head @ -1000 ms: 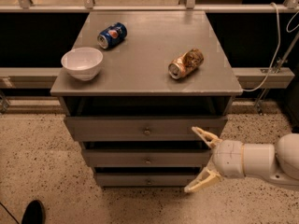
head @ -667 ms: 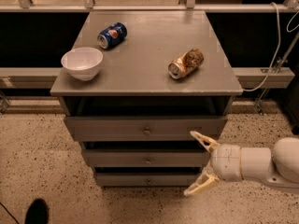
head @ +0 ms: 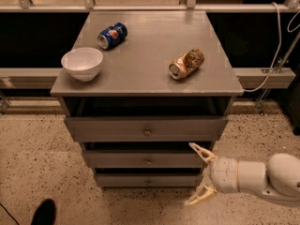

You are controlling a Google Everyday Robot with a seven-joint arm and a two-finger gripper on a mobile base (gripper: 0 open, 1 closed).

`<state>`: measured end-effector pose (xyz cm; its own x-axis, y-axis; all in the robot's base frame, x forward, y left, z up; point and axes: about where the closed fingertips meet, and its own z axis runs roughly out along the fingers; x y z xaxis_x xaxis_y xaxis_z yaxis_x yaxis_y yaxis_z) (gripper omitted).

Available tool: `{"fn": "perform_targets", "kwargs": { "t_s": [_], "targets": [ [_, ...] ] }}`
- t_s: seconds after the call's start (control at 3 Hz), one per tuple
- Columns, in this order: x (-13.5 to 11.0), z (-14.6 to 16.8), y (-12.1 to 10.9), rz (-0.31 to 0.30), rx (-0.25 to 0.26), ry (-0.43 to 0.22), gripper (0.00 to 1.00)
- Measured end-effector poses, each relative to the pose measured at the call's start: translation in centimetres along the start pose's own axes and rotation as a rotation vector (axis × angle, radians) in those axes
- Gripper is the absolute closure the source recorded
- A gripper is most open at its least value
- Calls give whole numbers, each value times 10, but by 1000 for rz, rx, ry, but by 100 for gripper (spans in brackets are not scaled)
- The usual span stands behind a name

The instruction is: Open bottom drawer

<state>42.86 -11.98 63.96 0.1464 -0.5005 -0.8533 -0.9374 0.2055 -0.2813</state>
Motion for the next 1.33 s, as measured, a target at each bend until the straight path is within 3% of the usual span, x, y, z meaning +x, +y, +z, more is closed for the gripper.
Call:
{"fn": "perform_targets", "kwargs": {
  "t_s": [0.33, 0.67, 1.0, 1.33],
  "targets": [
    [27, 2, 15, -71, -81, -50, 0],
    [20, 4, 35, -80, -174, -76, 0],
    [61, 31, 31, -65, -188, 9, 0],
    [121, 58, 22, -74, -181, 25, 0]
  ]
}}
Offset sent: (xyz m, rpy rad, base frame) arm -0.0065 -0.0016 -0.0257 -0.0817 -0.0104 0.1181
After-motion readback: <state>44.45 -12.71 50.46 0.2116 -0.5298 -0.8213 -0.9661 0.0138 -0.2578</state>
